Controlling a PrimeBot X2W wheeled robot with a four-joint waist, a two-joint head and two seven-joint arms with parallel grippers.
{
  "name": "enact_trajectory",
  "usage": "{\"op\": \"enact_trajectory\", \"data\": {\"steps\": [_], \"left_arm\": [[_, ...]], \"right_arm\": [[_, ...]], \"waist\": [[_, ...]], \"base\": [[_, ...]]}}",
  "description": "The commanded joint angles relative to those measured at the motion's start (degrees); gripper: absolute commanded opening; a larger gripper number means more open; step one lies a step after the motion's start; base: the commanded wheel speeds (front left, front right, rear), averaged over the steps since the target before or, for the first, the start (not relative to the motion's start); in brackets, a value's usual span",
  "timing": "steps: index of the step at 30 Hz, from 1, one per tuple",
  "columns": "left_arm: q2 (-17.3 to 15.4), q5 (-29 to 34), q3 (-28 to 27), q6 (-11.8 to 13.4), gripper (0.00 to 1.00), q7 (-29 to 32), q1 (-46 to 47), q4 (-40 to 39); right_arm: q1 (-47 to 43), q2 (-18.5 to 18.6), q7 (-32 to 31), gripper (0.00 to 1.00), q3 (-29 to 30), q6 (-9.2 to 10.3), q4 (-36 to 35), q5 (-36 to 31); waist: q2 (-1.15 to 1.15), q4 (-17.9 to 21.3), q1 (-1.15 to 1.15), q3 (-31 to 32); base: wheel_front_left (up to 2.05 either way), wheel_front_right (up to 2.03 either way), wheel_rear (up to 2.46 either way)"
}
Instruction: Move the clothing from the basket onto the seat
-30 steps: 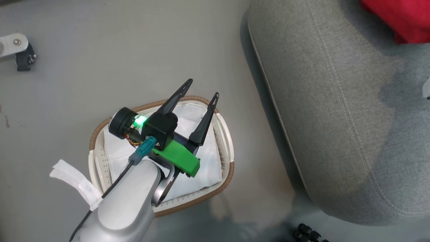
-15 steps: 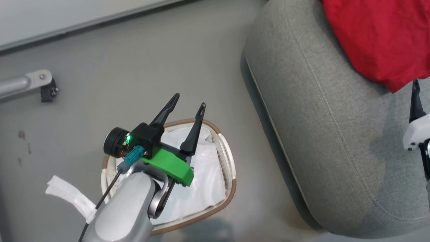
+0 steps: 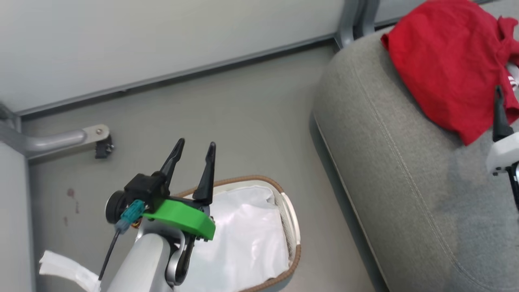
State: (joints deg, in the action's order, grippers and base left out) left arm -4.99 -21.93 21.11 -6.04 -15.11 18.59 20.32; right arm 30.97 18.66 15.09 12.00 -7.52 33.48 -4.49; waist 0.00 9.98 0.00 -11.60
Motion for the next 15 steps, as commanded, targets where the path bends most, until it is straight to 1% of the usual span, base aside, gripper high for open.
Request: {"op": "enact_trajectory", "data": {"steps": [1, 6, 15], "left_arm": [[0.1, 0.2, -1.4, 0.2, 1.0, 0.0, -1.6, -0.3], [1.0, 0.9, -6.3, 0.8, 1.0, -0.1, -4.3, -0.7], [1.6, 3.1, -14.6, 2.7, 1.0, -0.1, -10.1, -2.0]], "right_arm": [[0.2, -0.6, 0.1, 1.0, -0.8, 0.06, -0.6, 0.7], [-0.2, -3.2, 0.1, 1.0, -3.0, 0.06, -2.3, 1.8], [-6.2, -10.8, 0.1, 1.0, -5.4, 0.06, -6.5, 4.6]], "waist": [[0.0, -3.7, 0.0, 3.8], [0.0, -6.4, 0.0, 5.8], [0.0, -10.0, 0.0, 7.9]], "base": [[0.0, 0.0, 0.0], [0.0, 0.0, 0.0], [0.0, 0.0, 0.0]]}}
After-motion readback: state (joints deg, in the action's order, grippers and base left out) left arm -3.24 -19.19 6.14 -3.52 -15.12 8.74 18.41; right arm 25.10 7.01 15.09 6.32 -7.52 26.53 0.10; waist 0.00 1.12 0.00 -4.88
